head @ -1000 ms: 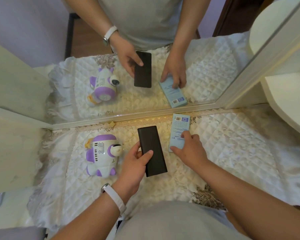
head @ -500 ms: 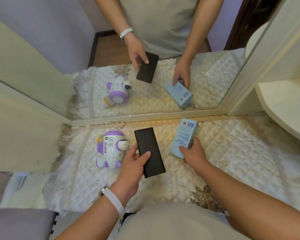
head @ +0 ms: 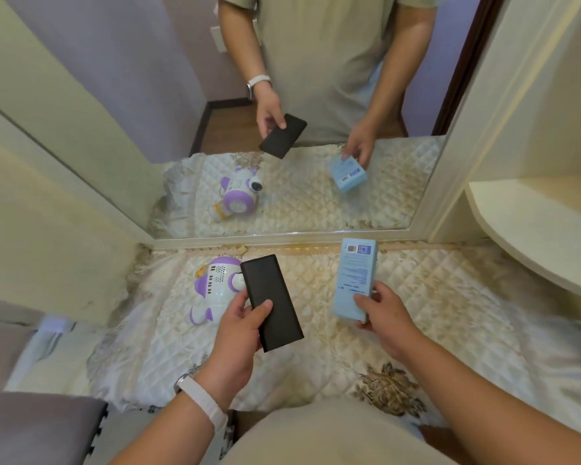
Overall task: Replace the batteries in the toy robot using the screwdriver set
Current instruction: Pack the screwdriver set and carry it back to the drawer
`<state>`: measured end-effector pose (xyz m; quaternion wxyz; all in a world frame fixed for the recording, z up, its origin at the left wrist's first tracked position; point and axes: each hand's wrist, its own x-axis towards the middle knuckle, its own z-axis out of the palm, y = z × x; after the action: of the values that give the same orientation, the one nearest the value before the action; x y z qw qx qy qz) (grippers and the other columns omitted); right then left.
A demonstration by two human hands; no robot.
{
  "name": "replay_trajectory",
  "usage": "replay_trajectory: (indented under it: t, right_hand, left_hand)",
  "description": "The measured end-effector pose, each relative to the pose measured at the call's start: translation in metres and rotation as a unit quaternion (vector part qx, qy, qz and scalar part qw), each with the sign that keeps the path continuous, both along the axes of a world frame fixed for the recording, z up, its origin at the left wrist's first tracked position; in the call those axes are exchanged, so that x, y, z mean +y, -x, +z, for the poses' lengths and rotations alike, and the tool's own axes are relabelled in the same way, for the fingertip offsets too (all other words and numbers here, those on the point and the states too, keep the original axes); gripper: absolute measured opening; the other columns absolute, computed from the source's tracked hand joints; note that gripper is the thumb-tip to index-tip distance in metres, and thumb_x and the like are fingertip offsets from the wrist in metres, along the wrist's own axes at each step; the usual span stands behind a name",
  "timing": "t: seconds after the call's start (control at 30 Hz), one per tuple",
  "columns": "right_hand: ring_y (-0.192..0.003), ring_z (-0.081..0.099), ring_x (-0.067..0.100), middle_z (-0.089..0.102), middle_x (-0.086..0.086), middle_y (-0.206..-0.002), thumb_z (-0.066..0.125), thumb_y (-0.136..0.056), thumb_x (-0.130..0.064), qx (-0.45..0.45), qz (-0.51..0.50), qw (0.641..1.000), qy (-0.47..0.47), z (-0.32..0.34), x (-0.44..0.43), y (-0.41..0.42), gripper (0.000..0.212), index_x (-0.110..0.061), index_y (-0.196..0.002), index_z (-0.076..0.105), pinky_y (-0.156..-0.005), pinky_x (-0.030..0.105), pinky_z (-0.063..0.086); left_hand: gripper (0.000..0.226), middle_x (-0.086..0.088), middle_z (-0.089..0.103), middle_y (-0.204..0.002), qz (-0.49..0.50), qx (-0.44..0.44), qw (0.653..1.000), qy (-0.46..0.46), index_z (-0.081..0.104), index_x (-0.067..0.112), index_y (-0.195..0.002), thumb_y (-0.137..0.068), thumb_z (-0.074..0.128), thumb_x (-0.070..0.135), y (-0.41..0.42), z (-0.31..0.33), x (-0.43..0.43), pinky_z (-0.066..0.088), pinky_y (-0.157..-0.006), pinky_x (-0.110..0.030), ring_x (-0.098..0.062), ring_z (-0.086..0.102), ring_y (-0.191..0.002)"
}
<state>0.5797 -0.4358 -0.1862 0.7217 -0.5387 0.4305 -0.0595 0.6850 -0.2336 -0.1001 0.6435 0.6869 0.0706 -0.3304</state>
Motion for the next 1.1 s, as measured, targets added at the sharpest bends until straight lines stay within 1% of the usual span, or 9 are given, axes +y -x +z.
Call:
replay_trajectory:
  t: [0.1,0.2,0.3,0.4,0.57,0.67,0.77,0.87,1.1]
  right_hand:
    - [-0.098,0.065,0.024,0.065,0.004,-0.109,0.055,-0.096,-0.008,-0.031,-0.004,0.999,-0.02,0.02,0.01,0.001,0.022,-0.021,-0.113,0.059,-0.065,0.033,0.056]
    - [-0.096,0.065,0.023,0.065,0.004,-0.106,0.055,-0.096,-0.007,-0.048,0.018,0.998,-0.023,0.041,0.026,0.0,0.02,-0.025,-0.103,0.06,-0.063,0.032,0.054]
    - [-0.095,0.065,0.022,0.066,0.004,-0.106,0.057,-0.095,-0.007,-0.059,0.046,0.997,-0.022,0.06,0.049,-0.004,0.021,-0.022,-0.108,0.061,-0.061,0.03,0.052]
    - [-0.095,0.065,0.022,0.066,0.006,-0.109,0.057,-0.094,-0.007,-0.07,0.093,0.993,-0.016,0.08,0.09,-0.014,0.023,-0.018,-0.114,0.061,-0.06,0.029,0.051]
    - [-0.086,0.065,0.015,0.069,0.0,-0.105,0.056,-0.094,-0.007,-0.078,0.168,0.982,0.019,0.109,0.177,-0.027,0.022,-0.025,-0.104,0.062,-0.058,0.028,0.047]
    - [-0.085,0.067,0.015,0.07,-0.002,-0.105,0.056,-0.094,-0.008,-0.077,0.216,0.973,0.022,0.12,0.231,-0.029,0.022,-0.026,-0.105,0.063,-0.059,0.029,0.046]
    - [-0.088,0.069,0.018,0.071,-0.004,-0.103,0.056,-0.094,-0.008,-0.079,0.259,0.963,0.019,0.126,0.281,-0.026,0.023,-0.026,-0.107,0.063,-0.06,0.03,0.046]
    - [-0.092,0.068,0.018,0.072,-0.004,-0.104,0.056,-0.094,-0.01,-0.079,0.309,0.948,0.022,0.128,0.329,-0.022,0.025,-0.026,-0.111,0.063,-0.06,0.03,0.045]
    - [-0.096,0.069,0.019,0.071,-0.005,-0.109,0.055,-0.096,-0.011,-0.073,0.417,0.906,-0.011,0.129,0.435,-0.013,0.024,-0.027,-0.111,0.063,-0.055,0.027,0.044]
  left_hand:
    - [0.036,-0.007,0.076,-0.107,0.011,-0.004,1.0,0.016,0.059,0.021,-0.131,-0.097,0.059,0.007,0.001,0.006,0.007,0.059,-0.06,-0.029,-0.016,0.076,-0.083]
    - [0.035,-0.005,0.076,-0.105,0.022,-0.013,0.999,0.035,0.06,0.023,-0.129,-0.097,0.059,0.007,0.004,0.013,0.02,0.058,-0.06,-0.028,-0.015,0.075,-0.083]
    - [0.035,-0.002,0.078,-0.099,0.038,-0.023,0.998,0.054,0.061,0.023,-0.128,-0.097,0.059,0.006,0.007,0.023,0.044,0.059,-0.06,-0.028,-0.014,0.075,-0.083]
    - [0.035,0.001,0.078,-0.098,0.068,-0.043,0.994,0.073,0.061,0.025,-0.128,-0.098,0.058,0.007,0.007,0.034,0.087,0.06,-0.064,-0.03,-0.013,0.075,-0.083]
    - [0.036,0.005,0.078,-0.094,0.141,-0.075,0.983,0.089,0.06,0.023,-0.129,-0.098,0.056,0.006,0.014,0.046,0.179,0.059,-0.064,-0.031,-0.01,0.074,-0.082]
    - [0.032,0.007,0.078,-0.096,0.199,-0.081,0.971,0.104,0.061,0.025,-0.126,-0.099,0.055,0.008,0.03,0.048,0.243,0.059,-0.07,-0.034,-0.01,0.075,-0.086]
    - [0.03,0.007,0.078,-0.101,0.265,-0.079,0.955,0.11,0.064,0.028,-0.121,-0.1,0.056,0.008,0.053,0.042,0.303,0.06,-0.066,-0.032,-0.012,0.075,-0.089]
    - [0.032,0.004,0.077,-0.108,0.321,-0.083,0.937,0.11,0.063,0.024,-0.126,-0.099,0.056,0.008,0.079,0.036,0.355,0.06,-0.067,-0.032,-0.013,0.074,-0.092]
    - [0.037,0.007,0.078,-0.092,0.435,-0.102,0.889,0.104,0.058,0.017,-0.133,-0.098,0.057,0.007,0.139,0.033,0.447,0.059,-0.063,-0.03,-0.009,0.074,-0.083]
